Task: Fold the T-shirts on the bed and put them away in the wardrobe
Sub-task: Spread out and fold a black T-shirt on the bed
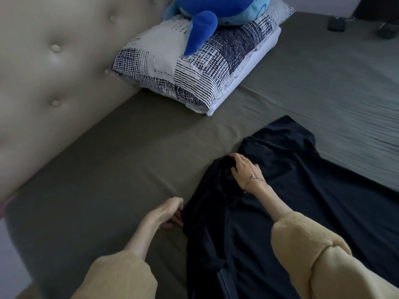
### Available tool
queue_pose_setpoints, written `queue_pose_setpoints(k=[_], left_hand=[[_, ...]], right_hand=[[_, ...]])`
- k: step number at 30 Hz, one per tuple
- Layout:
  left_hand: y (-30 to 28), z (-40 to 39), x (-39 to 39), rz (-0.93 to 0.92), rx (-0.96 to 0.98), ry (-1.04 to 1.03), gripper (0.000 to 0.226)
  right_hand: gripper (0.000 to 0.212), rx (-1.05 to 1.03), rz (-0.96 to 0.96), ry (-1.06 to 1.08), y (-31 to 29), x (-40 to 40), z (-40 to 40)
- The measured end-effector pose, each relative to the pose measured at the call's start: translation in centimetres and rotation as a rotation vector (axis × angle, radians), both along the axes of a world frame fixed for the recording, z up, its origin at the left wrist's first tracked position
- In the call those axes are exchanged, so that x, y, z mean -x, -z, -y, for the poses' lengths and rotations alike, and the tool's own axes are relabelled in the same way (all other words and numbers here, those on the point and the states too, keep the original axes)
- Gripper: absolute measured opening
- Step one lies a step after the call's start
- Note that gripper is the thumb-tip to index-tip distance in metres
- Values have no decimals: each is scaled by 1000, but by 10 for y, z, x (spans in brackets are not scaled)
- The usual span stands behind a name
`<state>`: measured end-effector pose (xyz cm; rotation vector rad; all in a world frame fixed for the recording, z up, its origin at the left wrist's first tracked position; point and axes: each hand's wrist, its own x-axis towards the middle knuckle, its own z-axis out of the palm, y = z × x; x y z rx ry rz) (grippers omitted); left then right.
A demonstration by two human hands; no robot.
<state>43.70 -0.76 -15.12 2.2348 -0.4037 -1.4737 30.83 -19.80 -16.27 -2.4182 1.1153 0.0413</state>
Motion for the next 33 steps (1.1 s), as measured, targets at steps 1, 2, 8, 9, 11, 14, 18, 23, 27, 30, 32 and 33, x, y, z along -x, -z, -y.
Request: queue_pose_setpoints(k=[1, 2, 8, 9, 11, 14, 18, 23, 27, 30, 32, 33], left_hand=[[1, 8, -3, 55, 13, 8, 28], [3, 18, -8, 125, 58, 6, 30], [4, 97, -22, 286, 340, 176, 26], [4, 110, -20, 274, 382, 194, 30], [8, 131, -16, 213, 424, 206, 34], [20, 151, -13, 251, 381, 243, 35], [29, 159, -27, 397, 283, 348, 26], [32, 155, -55, 385, 304, 294, 28], [34, 157, -53, 474, 318, 382, 22], [34, 150, -47, 479, 353, 358, 28], [28, 143, -45, 447, 387, 265, 34], [25, 139, -45, 441, 387, 227, 36]], right_hand=[[41, 34, -11, 2, 0, -1, 4], [38, 77, -16, 3, 0, -3, 9], [35, 247, -33, 84, -1, -14, 54], [38, 218, -44, 100, 0, -15, 63], [44, 169, -73, 104, 4, -16, 79], [43, 133, -83, 45, 10, -19, 101], [32, 36, -63, -17, 15, -24, 124], [14, 120, 75, 139, 14, -33, 132], [21, 133, 81, 177, 24, -40, 122], [29, 146, 114, 182, 22, -37, 110], [29, 204, 137, 182, 18, -33, 99], [28, 239, 150, 179, 16, -30, 91]])
